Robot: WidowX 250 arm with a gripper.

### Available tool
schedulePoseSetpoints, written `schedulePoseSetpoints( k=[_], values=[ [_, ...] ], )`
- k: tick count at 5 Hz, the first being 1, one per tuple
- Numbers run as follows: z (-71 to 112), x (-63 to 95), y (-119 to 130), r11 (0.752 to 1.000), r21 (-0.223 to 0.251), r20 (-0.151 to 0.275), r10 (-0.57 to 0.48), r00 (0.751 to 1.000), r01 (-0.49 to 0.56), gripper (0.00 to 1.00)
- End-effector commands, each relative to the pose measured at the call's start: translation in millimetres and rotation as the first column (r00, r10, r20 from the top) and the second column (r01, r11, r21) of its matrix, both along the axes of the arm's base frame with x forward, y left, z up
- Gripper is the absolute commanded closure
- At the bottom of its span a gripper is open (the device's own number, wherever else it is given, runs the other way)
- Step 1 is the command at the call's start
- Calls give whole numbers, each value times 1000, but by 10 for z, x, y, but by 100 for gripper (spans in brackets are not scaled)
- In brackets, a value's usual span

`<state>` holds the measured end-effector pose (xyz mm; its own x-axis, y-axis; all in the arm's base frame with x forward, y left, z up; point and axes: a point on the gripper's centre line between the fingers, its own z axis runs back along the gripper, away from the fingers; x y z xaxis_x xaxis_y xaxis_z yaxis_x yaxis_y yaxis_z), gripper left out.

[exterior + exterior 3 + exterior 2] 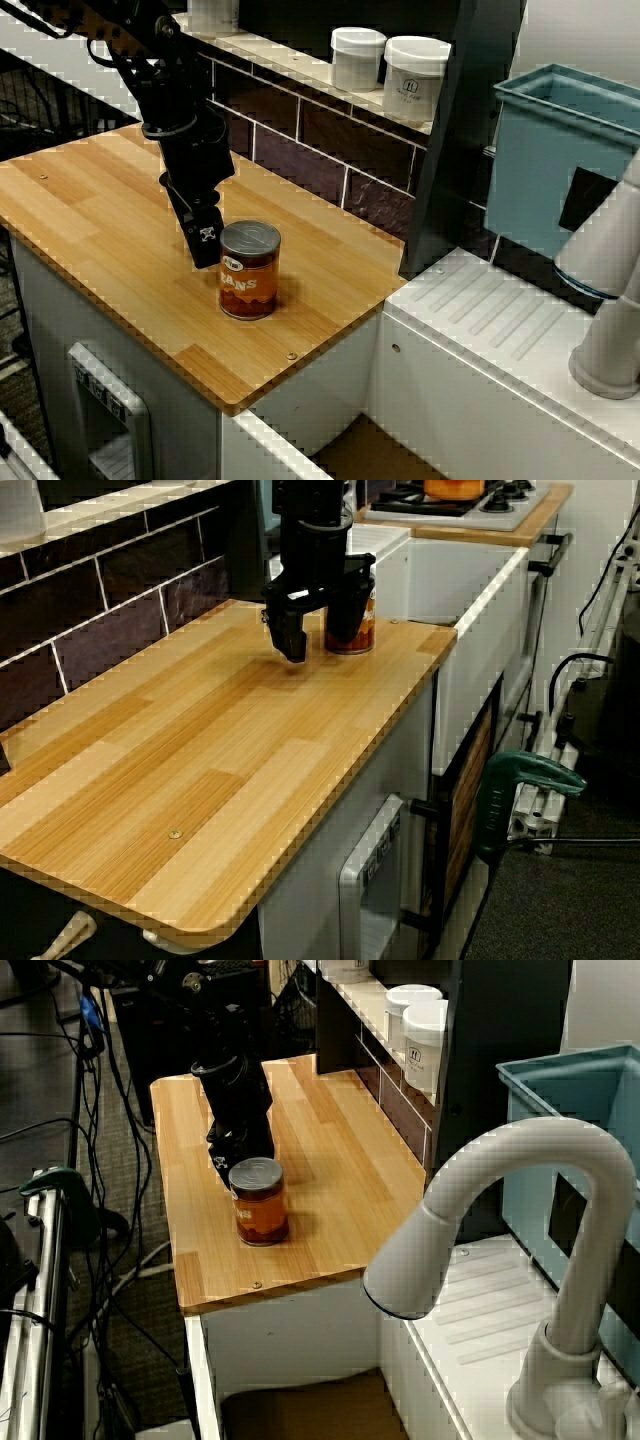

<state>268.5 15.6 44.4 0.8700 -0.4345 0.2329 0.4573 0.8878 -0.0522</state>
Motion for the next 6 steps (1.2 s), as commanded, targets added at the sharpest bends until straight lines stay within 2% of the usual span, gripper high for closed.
schedulePoseSetpoints(
  k=[1, 2, 4, 6],
  values=[
    [193, -183, -21, 1000, -1, 57, -22, 998, 22, 0],
    [192, -200, -84, 999, -1, 66, -32, 997, 32, 0],
    [107, -54, -323, 997, 28, 106, -75, 992, 72, 0],
    [59, -6, -487, 992, 44, 122, -126, 984, 121, 0]
  ],
)
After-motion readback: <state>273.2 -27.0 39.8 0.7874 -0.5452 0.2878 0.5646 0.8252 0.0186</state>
